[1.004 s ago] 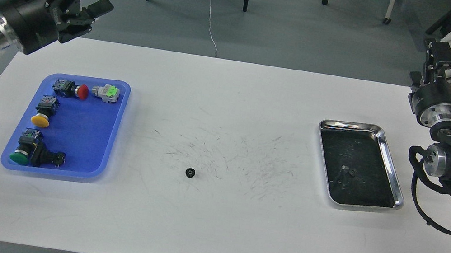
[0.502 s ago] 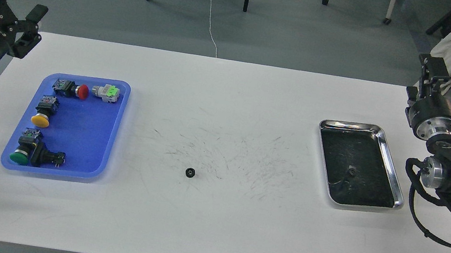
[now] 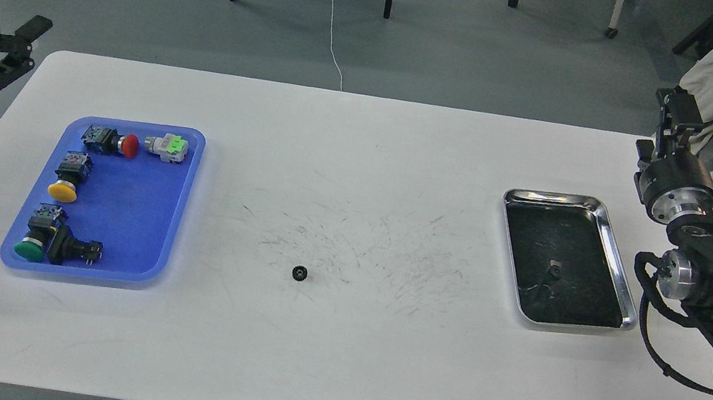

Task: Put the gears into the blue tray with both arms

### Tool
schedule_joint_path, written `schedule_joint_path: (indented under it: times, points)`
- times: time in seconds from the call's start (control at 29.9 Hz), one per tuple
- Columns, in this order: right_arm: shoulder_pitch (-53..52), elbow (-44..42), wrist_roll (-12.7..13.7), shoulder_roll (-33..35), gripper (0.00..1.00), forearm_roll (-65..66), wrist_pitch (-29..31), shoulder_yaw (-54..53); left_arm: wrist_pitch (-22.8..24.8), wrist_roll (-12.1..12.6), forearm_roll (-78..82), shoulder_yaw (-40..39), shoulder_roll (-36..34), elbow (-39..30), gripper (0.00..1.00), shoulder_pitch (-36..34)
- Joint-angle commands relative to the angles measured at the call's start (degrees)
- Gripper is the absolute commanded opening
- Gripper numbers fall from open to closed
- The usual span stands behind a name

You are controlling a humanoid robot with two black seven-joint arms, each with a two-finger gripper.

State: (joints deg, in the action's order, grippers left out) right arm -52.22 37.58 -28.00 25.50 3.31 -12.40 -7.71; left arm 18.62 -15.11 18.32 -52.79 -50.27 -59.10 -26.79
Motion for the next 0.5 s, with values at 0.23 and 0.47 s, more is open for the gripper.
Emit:
schedule_joint_path:
  times: [0.23,0.47]
  points:
    - [0.1,-1.2,0.0,-3.52,0.94,0.12,-0.08,-0.11,0.53,4.12,-7.34,-3.39,3.26,-0.21,0.97,-1.77]
    - [0.54,-2.86,0.0,-4.41,0.94,0.12,0.01,-1.17,-2.8,3.94,6.19,7.87,1.24,-11.45,0.98,-3.0]
